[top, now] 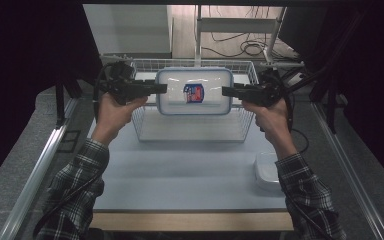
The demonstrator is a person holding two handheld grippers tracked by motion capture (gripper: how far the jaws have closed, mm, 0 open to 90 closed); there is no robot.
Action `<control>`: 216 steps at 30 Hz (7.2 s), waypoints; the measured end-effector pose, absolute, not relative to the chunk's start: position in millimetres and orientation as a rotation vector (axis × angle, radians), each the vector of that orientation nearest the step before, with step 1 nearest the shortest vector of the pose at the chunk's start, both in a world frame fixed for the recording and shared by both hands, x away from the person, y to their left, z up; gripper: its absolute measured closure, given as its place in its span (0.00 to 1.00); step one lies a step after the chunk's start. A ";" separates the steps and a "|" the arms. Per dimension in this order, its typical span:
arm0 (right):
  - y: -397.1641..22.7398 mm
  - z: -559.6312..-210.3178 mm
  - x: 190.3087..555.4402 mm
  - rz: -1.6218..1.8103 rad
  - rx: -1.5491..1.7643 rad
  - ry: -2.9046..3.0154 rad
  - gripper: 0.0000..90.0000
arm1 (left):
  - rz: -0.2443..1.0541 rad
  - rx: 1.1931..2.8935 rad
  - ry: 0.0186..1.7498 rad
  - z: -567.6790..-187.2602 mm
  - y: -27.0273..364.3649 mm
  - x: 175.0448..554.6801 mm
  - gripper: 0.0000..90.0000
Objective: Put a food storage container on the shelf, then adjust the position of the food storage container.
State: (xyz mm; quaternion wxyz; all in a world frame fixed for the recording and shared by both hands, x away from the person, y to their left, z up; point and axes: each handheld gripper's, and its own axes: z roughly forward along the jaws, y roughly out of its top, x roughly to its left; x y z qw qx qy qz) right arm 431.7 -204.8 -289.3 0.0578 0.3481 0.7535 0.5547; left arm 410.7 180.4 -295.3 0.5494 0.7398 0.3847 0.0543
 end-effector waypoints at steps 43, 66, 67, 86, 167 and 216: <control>-193.7 -289.0 470.8 1.634 1.151 2.227 0.56 | 0.274 1.802 1.007 -306.8 169.5 444.2 0.52; -198.1 -286.2 474.8 1.418 1.194 2.095 0.76 | 0.291 1.836 0.996 -316.7 168.9 444.7 0.62; -199.9 -286.2 473.7 1.413 1.195 2.096 0.79 | 0.298 1.819 1.008 -316.5 171.5 444.6 0.63; -190.7 -298.7 486.5 1.247 1.276 2.088 0.99 | 0.491 1.789 1.193 -329.4 167.8 470.2 0.82; -213.3 -395.4 350.2 1.327 0.880 2.305 0.15 | 0.354 1.970 0.885 -431.4 155.7 307.2 0.12; -287.8 -461.7 316.4 1.053 1.097 2.296 0.78 | 0.457 1.966 0.896 -510.4 171.6 263.4 0.03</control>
